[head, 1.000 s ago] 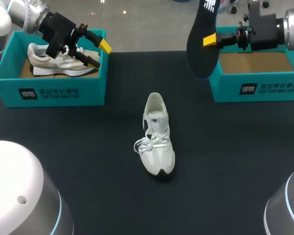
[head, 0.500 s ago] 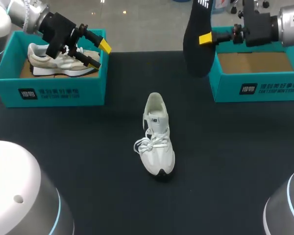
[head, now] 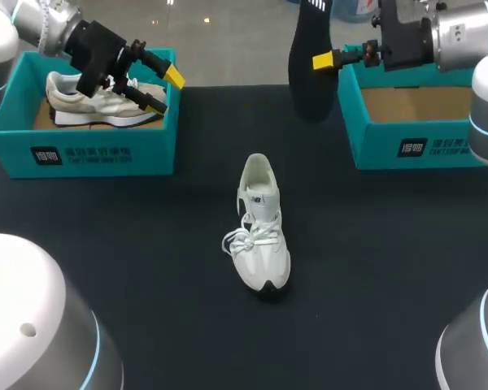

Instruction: Take the shoe out of the shoebox, open the shoe tongue, remove and reinsert the insole, then place the shoe into the shoebox

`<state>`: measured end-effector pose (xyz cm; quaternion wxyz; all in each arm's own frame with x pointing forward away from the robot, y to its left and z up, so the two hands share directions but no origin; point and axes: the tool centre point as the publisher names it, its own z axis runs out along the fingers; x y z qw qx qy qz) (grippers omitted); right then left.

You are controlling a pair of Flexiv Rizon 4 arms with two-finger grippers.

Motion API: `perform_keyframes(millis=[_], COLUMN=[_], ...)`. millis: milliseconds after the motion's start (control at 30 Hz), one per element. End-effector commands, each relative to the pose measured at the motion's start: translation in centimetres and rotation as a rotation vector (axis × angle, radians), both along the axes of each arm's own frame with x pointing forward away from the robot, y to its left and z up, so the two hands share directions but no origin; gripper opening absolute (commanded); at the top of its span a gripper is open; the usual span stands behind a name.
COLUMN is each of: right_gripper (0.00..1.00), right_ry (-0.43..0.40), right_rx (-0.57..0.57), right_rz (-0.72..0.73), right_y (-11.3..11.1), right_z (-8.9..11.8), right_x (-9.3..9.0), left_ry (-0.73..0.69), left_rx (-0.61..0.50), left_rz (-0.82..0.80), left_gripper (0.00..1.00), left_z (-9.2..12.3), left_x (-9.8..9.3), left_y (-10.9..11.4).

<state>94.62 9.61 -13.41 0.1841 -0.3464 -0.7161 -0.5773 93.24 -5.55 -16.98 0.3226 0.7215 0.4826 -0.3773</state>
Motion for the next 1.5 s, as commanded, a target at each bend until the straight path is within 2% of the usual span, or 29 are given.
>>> perform_keyframes(millis=[33,400,633,933,1267,1500], right_gripper=[0.00,0.00,0.00,0.00,0.00,0.00], right_ry=[-0.001,-0.001,-0.081,-0.099,-0.055,-0.055], right_rx=[0.009,0.009,-0.036,0.010,0.025,0.025], right_rz=[0.009,0.009,0.110,0.159,0.209,0.209], right_y=[0.3,0.3,2.0,4.2,6.7,6.7], right_z=[-0.4,-0.4,-2.8,-5.2,-7.8,-7.8], right_x=[0.5,0.5,1.3,1.5,0.8,0.8], left_ry=[-0.001,-0.001,-0.001,-0.001,-0.001,-0.001], left_rx=[0.003,0.003,0.003,0.003,0.003,0.003], left_rz=[0.000,0.000,0.000,0.000,0.000,0.000], left_gripper=[1.00,1.00,1.00,1.00,1.00,1.00], left_z=[0.1,0.1,0.1,0.1,0.1,0.1], left_x=[0.0,0.0,0.0,0.0,0.0,0.0], left_y=[0.1,0.1,0.1,0.1,0.1,0.1])
